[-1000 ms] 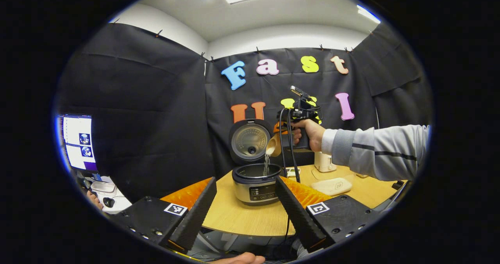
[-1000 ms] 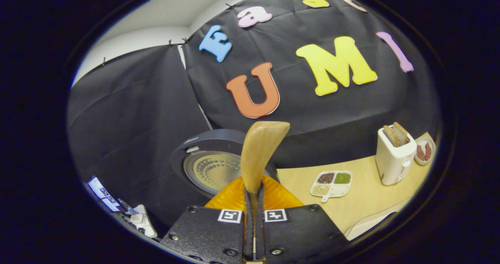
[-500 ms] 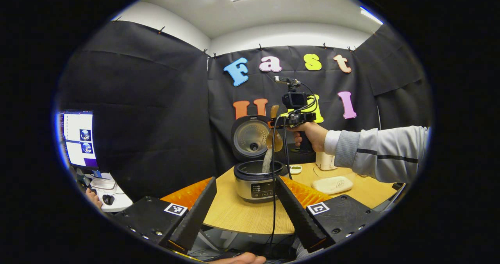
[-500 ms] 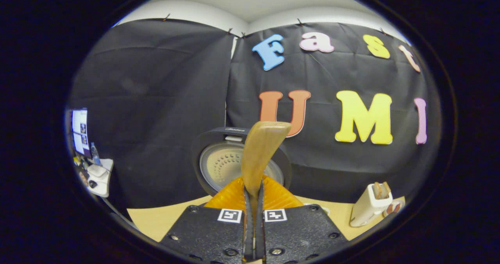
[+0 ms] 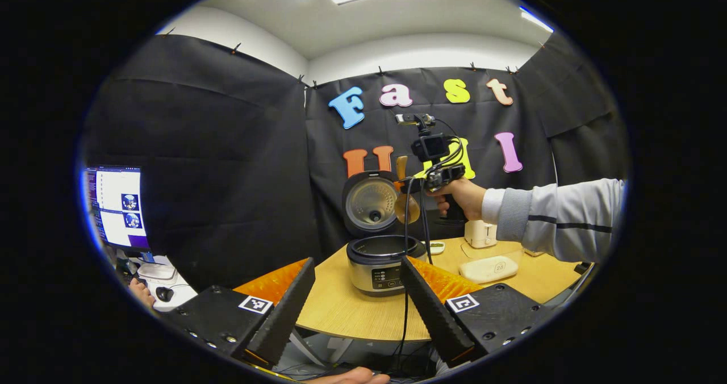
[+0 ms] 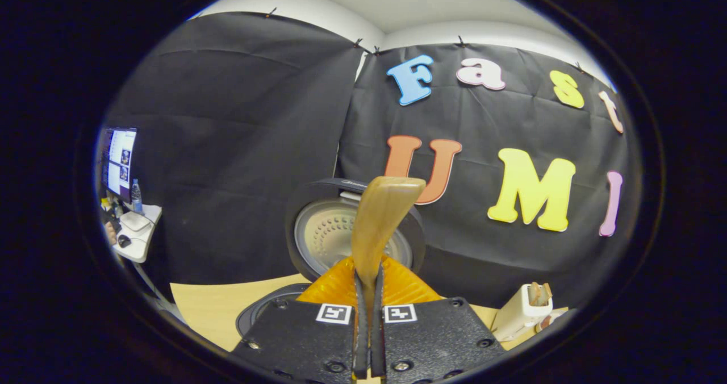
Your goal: Close the left gripper, press the button to open the rice cooker; take a wooden spoon from the chopstick holder with the right hand, scoop a spoonful of rice and pour it into the rice cooker, then put the wooden spoon back into the chopstick holder.
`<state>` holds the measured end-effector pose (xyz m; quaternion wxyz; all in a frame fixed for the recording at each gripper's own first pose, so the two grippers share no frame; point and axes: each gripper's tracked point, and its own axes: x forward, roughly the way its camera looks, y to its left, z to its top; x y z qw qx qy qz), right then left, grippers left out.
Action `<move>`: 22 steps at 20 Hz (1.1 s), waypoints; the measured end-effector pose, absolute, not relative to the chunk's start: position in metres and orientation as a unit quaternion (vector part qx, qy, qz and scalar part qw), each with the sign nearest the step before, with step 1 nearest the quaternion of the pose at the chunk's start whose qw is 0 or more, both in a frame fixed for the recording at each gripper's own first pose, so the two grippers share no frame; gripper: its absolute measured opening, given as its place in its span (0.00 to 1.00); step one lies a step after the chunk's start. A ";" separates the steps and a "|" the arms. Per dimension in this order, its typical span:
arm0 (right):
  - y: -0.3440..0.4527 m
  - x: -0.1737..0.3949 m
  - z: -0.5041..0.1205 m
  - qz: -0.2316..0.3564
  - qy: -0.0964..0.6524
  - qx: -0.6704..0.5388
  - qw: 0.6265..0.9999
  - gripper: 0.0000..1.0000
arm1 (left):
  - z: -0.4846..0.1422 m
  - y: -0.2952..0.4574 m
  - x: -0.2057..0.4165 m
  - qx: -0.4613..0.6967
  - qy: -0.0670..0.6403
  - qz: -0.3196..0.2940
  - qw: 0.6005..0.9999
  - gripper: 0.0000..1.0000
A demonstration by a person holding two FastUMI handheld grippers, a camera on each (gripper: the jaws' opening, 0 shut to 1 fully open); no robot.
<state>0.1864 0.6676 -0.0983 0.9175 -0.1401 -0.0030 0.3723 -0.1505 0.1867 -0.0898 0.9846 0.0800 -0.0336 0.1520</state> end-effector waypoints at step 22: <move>0.348 0.308 -0.067 0.210 0.052 -0.044 0.975 0.08 | -0.089 0.147 -0.133 0.111 -0.023 0.132 0.985 0.96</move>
